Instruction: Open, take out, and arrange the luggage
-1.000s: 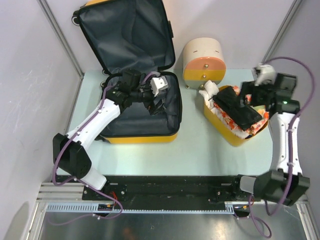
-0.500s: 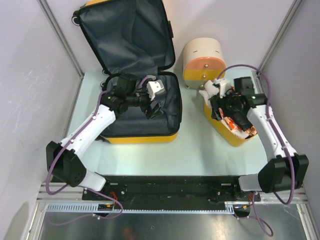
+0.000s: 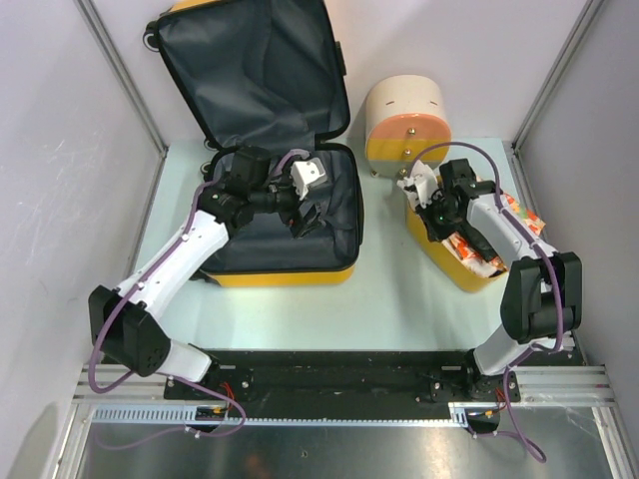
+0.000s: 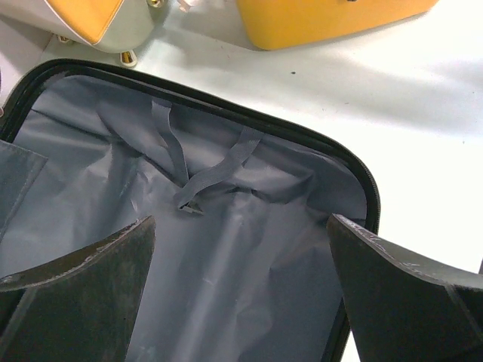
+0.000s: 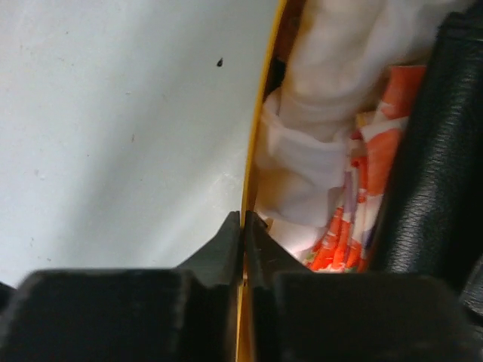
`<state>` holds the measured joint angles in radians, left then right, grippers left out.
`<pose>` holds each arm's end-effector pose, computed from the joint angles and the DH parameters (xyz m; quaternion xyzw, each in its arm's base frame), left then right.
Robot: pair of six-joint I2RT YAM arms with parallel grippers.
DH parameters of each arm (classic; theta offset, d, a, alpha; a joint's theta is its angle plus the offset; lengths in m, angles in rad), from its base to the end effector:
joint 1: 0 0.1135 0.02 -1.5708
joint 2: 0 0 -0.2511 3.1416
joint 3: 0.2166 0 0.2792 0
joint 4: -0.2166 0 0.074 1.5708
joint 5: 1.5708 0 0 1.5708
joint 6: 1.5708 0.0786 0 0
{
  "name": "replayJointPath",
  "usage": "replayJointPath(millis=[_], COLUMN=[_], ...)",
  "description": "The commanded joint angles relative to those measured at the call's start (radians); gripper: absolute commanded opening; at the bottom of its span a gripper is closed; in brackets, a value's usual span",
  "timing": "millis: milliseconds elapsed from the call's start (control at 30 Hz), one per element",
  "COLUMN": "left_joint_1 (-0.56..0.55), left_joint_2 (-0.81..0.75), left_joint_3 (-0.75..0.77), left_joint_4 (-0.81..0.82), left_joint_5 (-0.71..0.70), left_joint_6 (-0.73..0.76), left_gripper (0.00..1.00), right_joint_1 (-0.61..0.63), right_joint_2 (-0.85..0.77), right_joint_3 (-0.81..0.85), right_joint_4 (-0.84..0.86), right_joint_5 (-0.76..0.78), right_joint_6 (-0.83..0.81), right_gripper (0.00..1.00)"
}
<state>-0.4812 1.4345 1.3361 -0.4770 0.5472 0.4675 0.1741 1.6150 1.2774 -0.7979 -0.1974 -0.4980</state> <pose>0.3193 -0.2128 0.3184 0.5012 0.6937 -0.2406 0.4580 0.3637 0.0796 0.1937 -0.3405 0.9103 0.0603 0.2276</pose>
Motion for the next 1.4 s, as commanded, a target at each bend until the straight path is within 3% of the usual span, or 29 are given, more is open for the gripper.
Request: replayJointPath(millis=[0, 33, 200, 300, 400, 600, 833, 1200, 1233, 1367], left_joint_1=[0.003, 0.003, 0.004, 0.003, 0.003, 0.003, 0.006, 0.01, 0.015, 0.036], left_joint_2=[-0.051, -0.049, -0.037, -0.022, -0.005, 0.02, 0.05, 0.09, 0.101, 0.124], left_joint_3=[-0.012, -0.014, -0.014, -0.003, 0.017, 0.032, 0.055, 0.087, 0.092, 0.12], left_joint_4=[0.017, 0.017, 0.017, 0.017, 0.017, 0.017, 0.014, -0.006, -0.011, -0.032], left_joint_5=[-0.001, -0.001, 0.034, 0.046, 0.043, 0.042, 0.022, -0.023, -0.023, -0.041], left_joint_6=[-0.015, -0.013, 0.01, 0.019, 0.025, 0.039, 0.045, 0.023, 0.008, -0.02], left_gripper=[1.0, 1.0, 1.0, 1.0, 1.0, 1.0, 1.0, 1.0, 1.0, 1.0], right_joint_1=[-0.034, -0.073, -0.252, -0.352, -0.412, -0.464, -0.478, -0.489, -0.486, -0.479], right_joint_2=[-0.05, -0.058, -0.08, -0.04, 0.051, 0.282, 0.413, 0.701, 0.73, 0.766], right_joint_3=[0.01, 0.01, 0.013, 0.029, 0.118, 0.43, 0.525, 0.872, 0.904, 0.953], right_joint_4=[-0.067, -0.11, -0.224, -0.205, -0.19, -0.195, -0.04, 0.074, 0.081, 0.106], right_joint_5=[-0.069, -0.123, -0.22, -0.211, -0.198, -0.243, -0.249, -0.283, -0.286, -0.295], right_joint_6=[-0.215, -0.265, -0.839, -1.047, -1.141, -1.113, -1.281, -1.266, -1.258, -1.222], right_gripper=[0.0, 0.0, 0.0, 0.0, 0.0, 0.0, 0.0, 0.01, 0.11, 0.33])
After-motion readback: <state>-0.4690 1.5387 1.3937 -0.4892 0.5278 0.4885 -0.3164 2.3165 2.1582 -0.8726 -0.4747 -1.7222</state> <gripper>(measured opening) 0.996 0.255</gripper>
